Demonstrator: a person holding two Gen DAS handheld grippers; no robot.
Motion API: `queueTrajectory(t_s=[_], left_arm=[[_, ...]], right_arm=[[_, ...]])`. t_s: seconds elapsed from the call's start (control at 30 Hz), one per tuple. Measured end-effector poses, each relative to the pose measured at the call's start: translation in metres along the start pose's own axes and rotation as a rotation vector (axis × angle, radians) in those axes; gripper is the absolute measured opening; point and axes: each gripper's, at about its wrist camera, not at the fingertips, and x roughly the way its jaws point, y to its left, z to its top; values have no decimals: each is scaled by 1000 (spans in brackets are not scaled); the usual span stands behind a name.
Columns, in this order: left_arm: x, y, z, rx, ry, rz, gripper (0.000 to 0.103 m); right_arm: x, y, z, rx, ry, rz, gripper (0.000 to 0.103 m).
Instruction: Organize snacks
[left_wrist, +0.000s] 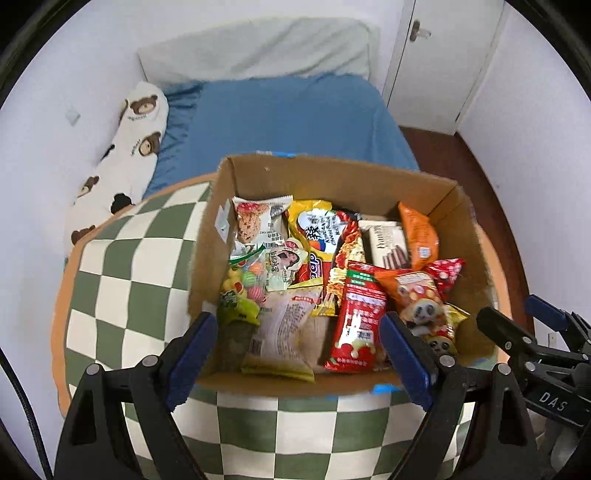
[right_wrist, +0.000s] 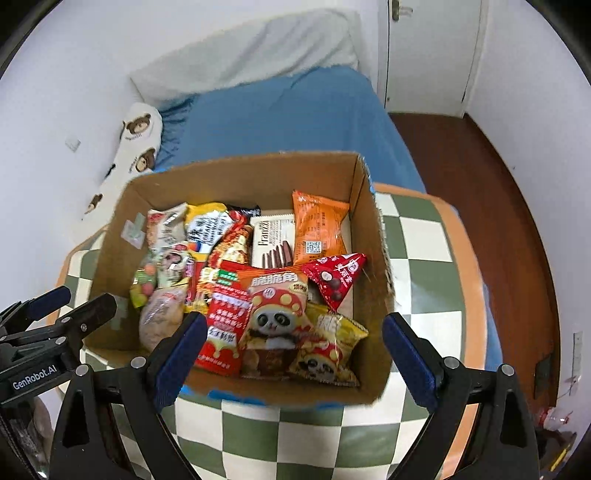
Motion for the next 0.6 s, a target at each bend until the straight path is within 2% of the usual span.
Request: queueTrajectory(t_s=[0.27, 0.6], left_arm=[[-83, 2, -45, 2, -158, 27, 90], [-160, 11, -104, -30, -280, 52, 90]], right_arm=[[-88, 16, -45, -32, -149, 8, 99], [-186, 32, -104, -68, -321, -27, 102]])
